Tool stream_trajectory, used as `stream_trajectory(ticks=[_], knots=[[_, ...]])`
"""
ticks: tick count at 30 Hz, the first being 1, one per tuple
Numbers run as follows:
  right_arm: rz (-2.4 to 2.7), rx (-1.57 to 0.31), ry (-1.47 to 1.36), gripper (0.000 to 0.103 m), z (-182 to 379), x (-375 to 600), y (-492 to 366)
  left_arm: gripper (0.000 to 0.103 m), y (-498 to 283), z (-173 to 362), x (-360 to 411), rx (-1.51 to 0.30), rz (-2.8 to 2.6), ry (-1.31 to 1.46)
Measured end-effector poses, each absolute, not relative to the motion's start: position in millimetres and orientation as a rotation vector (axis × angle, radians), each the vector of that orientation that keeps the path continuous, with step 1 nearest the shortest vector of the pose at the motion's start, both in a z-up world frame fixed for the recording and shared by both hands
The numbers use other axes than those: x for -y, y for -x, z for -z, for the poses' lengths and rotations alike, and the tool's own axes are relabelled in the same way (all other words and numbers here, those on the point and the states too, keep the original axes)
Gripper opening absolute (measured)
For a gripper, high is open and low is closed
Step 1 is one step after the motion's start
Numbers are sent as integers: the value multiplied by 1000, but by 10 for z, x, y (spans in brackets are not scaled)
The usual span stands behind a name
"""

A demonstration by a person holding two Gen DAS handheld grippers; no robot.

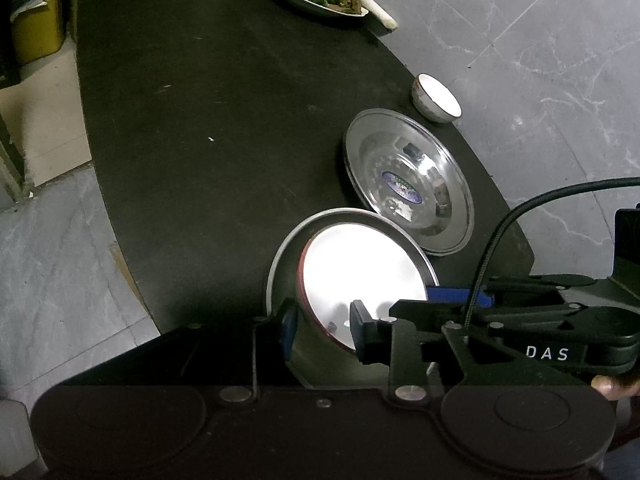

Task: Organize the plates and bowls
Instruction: 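Carry the white bowl over the steel mixing bowl and lower it inside, then open both tools to release the white bowl and withdraw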

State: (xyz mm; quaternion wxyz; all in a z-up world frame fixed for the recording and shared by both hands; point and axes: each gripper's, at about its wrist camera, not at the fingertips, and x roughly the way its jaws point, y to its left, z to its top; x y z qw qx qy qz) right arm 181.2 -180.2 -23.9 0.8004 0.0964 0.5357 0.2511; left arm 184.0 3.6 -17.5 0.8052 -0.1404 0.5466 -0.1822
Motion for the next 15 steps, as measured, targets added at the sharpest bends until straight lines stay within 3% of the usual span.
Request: stream_trajectory(ticks=[11,15], knots=[[-537,-1150,-215,30,233,1797,-1814,41,-1843,175,-26,-1171,414,302],[-545,-1147,-223,34,216,1806,-1812,51,-1839,143,-18,-1171,432,297]])
